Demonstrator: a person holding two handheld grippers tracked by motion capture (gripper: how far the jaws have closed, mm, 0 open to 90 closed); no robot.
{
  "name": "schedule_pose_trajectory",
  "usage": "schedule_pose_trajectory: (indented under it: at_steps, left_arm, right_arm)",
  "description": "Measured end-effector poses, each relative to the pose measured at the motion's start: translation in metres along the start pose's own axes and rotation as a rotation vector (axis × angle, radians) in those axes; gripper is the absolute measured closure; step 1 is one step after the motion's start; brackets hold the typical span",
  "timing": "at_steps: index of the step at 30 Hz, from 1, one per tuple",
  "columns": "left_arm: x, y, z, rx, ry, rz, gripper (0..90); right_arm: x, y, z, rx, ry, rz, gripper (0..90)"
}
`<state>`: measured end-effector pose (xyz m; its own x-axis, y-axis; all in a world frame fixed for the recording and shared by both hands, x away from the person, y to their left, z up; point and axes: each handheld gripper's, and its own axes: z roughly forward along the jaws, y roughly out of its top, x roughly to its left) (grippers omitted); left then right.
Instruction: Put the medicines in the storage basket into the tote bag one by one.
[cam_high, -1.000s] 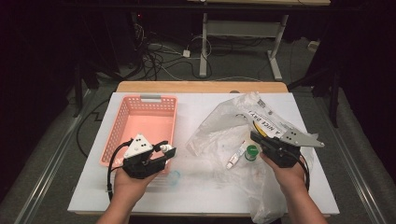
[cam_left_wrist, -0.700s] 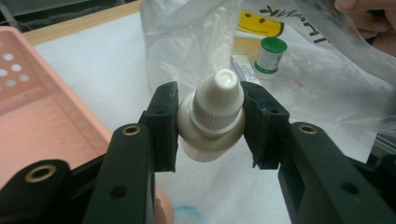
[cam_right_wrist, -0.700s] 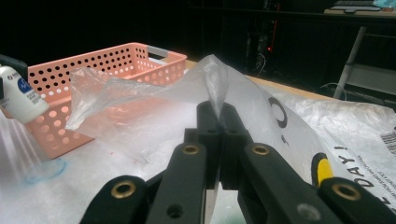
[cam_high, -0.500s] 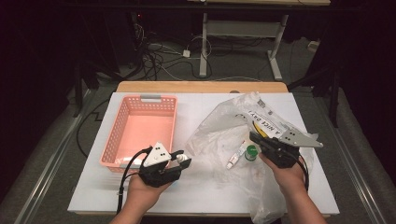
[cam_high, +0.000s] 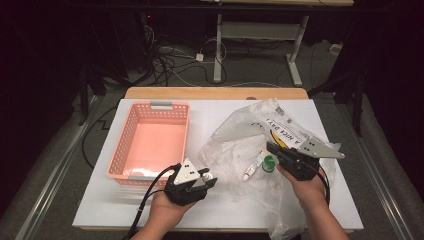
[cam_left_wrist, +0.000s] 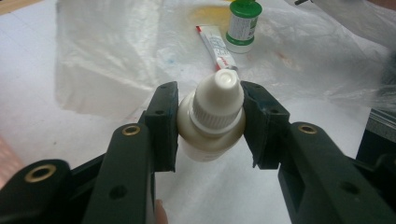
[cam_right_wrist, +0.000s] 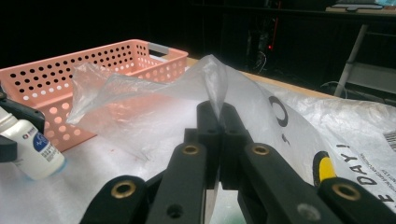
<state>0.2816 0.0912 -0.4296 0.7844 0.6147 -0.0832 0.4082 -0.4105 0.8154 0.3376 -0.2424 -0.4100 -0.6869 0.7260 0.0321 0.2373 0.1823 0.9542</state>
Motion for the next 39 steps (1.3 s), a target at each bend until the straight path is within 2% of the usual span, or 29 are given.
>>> schedule_pose_trajectory:
  at_steps: [6,9,14,20,23,30,36,39]
  left_arm:
    - [-0.004,0.006,0.018,0.005,-0.009,-0.007,57.9]
    - [-0.008,0.011,0.028,0.006,-0.011,0.007,57.9]
    - [-0.012,0.019,0.041,-0.015,-0.019,0.011,57.9]
    - [-0.012,0.033,0.054,-0.036,0.002,0.025,57.9]
    - [-0.010,0.041,0.063,-0.043,0.005,0.019,57.9]
    - [-0.006,0.059,0.095,-0.044,0.025,0.023,57.8]
    - [-0.006,0.066,0.124,-0.026,0.047,0.016,57.7]
    - [-0.002,0.068,0.136,-0.018,0.057,0.005,57.7]
  right_arm:
    - [0.001,-0.001,0.002,0.004,-0.004,0.002,90.0]
    - [0.001,-0.001,0.003,0.009,-0.004,0.003,90.0]
    - [-0.002,-0.001,0.008,0.010,-0.001,0.011,90.0]
    - [0.000,0.001,0.012,0.003,0.006,0.015,90.0]
    - [0.002,0.003,0.012,-0.004,0.002,0.014,90.0]
    - [0.000,0.004,0.014,-0.010,0.002,0.026,90.0]
    - [-0.002,0.004,0.013,-0.014,0.003,0.029,90.0]
    - [-0.002,0.004,0.012,-0.017,0.006,0.027,90.0]
